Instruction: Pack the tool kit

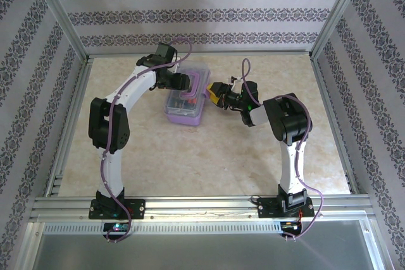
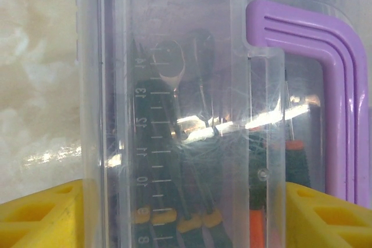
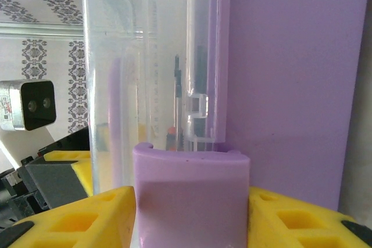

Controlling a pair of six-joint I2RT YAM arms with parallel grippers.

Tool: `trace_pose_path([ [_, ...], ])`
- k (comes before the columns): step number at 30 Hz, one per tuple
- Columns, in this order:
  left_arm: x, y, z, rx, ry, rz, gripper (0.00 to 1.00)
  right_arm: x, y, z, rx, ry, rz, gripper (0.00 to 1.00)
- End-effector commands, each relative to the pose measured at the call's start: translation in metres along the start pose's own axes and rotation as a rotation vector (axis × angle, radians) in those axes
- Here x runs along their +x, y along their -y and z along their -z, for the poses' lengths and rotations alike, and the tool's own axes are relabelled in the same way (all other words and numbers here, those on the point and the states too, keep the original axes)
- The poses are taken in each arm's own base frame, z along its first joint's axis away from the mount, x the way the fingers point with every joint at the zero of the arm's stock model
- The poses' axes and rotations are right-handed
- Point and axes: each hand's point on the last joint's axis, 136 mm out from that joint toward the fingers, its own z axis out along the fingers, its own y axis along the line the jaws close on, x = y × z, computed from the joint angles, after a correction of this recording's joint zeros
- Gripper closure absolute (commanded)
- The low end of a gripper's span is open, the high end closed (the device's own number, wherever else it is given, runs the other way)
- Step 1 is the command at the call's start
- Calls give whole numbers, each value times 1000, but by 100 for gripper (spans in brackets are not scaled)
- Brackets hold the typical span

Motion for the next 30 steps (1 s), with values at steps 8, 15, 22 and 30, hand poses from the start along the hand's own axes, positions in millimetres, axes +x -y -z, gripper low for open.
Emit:
trace_pose_path([
  [8,100,-27,-70,-71,-359,67,65,-2,23,0,31,5,8,50],
  [15,100,-24,-70,-62,-360,67,65,-1,27,-2,41,-1,7,51],
  [22,98,-24,-69,-60,-356,68,65,7,43,-4,85,-8,-6,51],
  [30,97,-22,-68,-52,-352,71,65,12,60,0,141,-12,-31,51],
])
